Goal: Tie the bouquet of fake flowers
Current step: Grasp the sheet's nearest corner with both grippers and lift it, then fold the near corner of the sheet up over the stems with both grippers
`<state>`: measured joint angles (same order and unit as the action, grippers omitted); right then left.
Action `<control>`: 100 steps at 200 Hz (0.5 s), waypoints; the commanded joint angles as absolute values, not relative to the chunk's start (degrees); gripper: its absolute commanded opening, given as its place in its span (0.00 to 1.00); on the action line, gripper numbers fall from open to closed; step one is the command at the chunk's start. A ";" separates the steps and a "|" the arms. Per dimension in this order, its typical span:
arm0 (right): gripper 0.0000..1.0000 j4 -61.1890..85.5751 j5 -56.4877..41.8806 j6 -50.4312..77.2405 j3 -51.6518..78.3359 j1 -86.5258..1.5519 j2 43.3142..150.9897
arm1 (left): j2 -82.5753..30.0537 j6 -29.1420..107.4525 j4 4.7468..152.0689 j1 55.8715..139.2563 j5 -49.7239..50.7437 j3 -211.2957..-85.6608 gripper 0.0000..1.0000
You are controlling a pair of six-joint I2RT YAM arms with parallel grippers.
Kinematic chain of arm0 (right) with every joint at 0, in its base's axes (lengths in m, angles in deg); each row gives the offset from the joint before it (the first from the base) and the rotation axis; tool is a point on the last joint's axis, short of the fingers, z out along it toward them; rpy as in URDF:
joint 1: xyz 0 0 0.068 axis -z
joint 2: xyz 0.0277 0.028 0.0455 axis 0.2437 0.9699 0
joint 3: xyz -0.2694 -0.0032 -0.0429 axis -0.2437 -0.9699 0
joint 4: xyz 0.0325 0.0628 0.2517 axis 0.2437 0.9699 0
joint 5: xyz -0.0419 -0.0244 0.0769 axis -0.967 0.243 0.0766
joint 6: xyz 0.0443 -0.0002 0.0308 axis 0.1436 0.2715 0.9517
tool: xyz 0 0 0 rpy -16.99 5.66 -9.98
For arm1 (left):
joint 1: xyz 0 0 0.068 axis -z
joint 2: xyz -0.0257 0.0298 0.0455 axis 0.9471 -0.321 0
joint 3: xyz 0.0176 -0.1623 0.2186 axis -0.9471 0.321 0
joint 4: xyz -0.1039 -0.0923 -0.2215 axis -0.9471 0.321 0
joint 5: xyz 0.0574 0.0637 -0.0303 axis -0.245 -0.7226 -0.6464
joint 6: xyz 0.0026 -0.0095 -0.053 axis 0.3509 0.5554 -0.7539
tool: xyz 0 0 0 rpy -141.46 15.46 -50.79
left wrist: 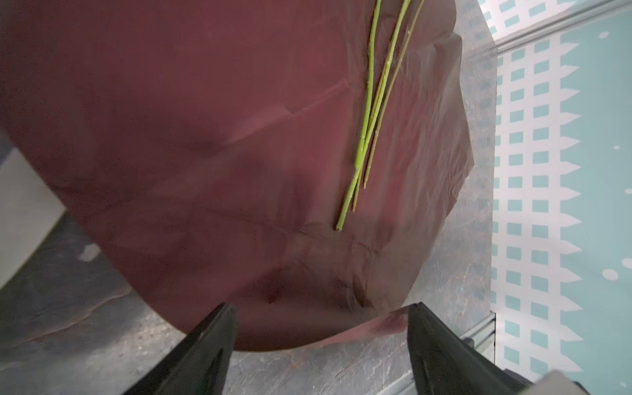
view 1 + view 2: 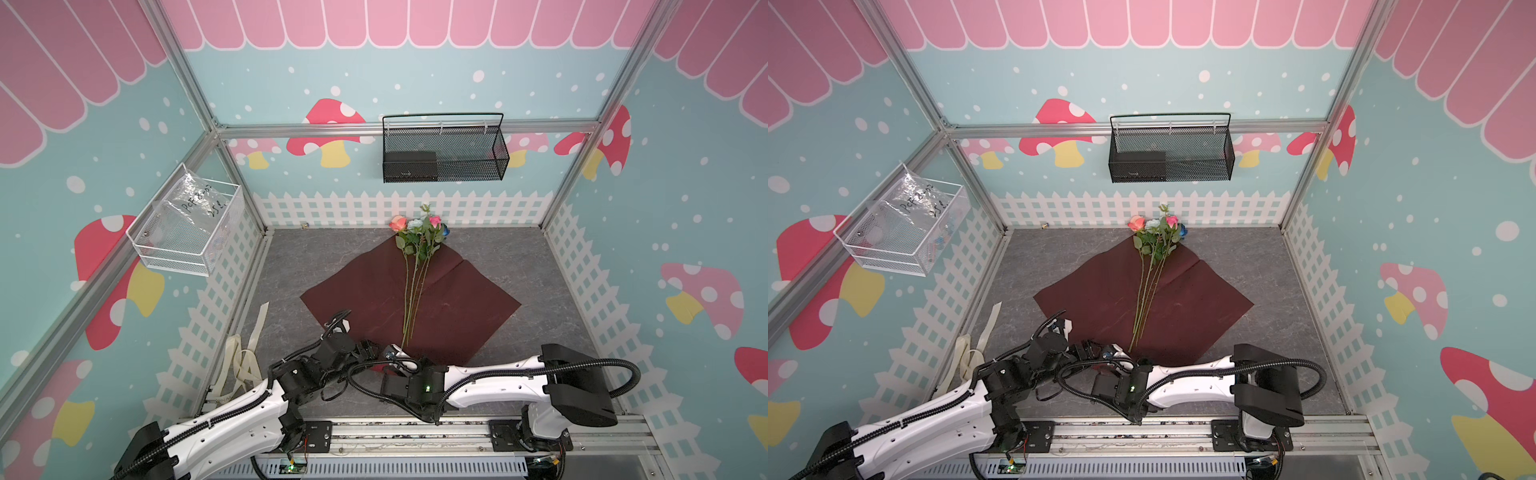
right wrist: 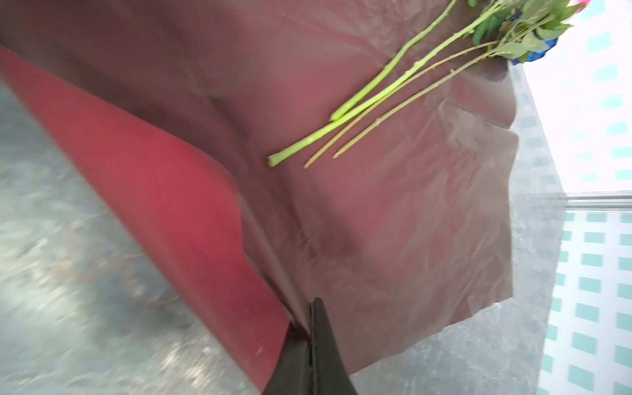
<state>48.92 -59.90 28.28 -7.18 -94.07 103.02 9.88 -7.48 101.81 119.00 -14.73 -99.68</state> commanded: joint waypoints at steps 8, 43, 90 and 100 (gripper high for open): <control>0.00 44.18 -61.76 19.37 -6.17 -90.54 102.07 | 11.65 -6.06 107.28 119.26 -24.82 -102.48 0.79; 0.00 35.41 -58.18 10.31 -7.06 -85.13 101.70 | 10.33 -6.74 110.26 119.26 -29.77 -103.77 0.76; 0.00 27.58 -51.85 2.38 -6.50 -79.02 104.25 | 4.43 -1.83 109.56 119.26 -29.63 -107.91 0.76; 0.00 26.69 -50.56 1.67 -6.21 -77.58 104.81 | 3.06 -1.11 109.06 119.26 -29.35 -108.58 0.76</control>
<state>32.99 -54.85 7.19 -7.18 -80.17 103.13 5.86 -4.05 107.66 118.98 -27.63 -106.15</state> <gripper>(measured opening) 0.046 0.761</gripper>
